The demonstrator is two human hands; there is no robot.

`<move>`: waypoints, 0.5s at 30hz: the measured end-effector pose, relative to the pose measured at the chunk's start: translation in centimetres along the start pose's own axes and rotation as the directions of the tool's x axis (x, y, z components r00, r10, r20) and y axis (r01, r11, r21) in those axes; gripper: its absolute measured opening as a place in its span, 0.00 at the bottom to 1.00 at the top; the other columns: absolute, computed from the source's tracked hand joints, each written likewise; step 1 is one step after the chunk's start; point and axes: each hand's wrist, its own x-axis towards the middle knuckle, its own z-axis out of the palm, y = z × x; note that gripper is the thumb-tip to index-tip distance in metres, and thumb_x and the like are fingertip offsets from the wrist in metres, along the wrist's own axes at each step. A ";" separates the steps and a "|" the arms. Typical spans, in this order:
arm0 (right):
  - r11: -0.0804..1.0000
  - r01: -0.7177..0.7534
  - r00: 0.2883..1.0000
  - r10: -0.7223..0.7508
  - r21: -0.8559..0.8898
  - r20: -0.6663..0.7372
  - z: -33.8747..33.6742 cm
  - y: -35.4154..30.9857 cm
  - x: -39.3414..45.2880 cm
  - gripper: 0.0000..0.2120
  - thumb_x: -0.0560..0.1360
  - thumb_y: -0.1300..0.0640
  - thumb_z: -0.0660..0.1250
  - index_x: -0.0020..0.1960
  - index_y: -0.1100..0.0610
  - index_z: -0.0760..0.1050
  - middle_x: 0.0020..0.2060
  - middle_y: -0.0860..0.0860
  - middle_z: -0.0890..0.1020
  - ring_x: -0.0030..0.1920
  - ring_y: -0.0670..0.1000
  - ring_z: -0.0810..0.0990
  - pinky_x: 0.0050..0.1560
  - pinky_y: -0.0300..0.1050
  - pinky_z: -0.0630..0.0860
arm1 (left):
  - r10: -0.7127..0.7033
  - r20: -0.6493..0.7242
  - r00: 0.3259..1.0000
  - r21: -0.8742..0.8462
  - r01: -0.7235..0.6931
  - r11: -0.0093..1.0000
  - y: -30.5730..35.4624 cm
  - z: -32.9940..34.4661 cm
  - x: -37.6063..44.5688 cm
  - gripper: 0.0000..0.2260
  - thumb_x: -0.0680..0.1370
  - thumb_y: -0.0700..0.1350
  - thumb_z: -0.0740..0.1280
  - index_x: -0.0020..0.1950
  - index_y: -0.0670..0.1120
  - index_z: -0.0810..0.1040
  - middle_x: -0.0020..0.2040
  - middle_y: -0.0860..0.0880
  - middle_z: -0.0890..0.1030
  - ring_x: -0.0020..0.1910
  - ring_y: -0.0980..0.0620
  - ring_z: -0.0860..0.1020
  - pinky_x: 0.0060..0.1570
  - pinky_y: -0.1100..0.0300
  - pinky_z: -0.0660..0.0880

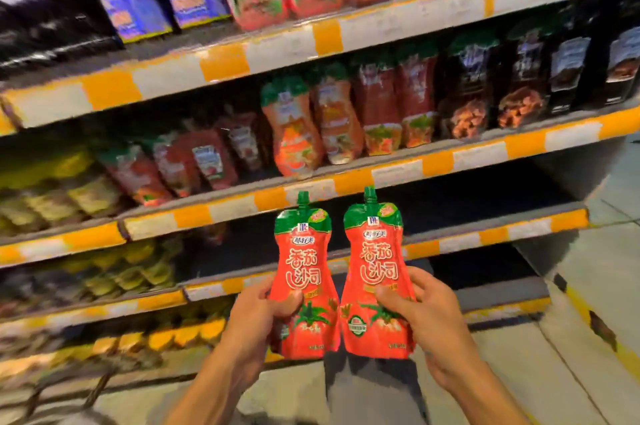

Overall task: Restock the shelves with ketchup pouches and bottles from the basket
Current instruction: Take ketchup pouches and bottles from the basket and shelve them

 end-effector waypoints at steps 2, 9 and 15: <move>0.999 -0.047 0.997 0.048 -0.022 0.060 2.7 1.1 0.4 0.17 0.69 0.60 0.78 0.57 0.55 0.80 0.47 0.53 0.88 0.46 0.56 0.88 0.45 0.52 0.83 | -0.026 -0.050 0.998 -0.041 0.024 0.999 -1.0 -3.2 -0.4 0.17 0.69 0.38 0.73 0.58 0.42 0.82 0.52 0.40 0.86 0.50 0.38 0.84 0.51 0.47 0.80; 0.977 -0.184 0.952 0.205 -0.111 0.227 12.2 5.5 1.2 0.19 0.68 0.57 0.77 0.58 0.55 0.80 0.48 0.53 0.88 0.47 0.56 0.88 0.41 0.46 0.83 | -0.119 -0.206 0.971 -0.224 0.071 0.972 -4.7 -13.9 -0.6 0.22 0.67 0.43 0.74 0.60 0.39 0.80 0.53 0.39 0.85 0.51 0.37 0.84 0.51 0.48 0.78; 0.941 -0.245 0.929 0.297 -0.235 0.222 18.5 8.8 3.9 0.16 0.72 0.61 0.76 0.59 0.58 0.80 0.49 0.55 0.87 0.49 0.57 0.87 0.54 0.56 0.82 | -0.181 -0.326 0.928 -0.347 0.061 0.936 -6.2 -20.2 1.9 0.15 0.74 0.37 0.71 0.60 0.40 0.80 0.51 0.41 0.86 0.48 0.40 0.85 0.44 0.51 0.79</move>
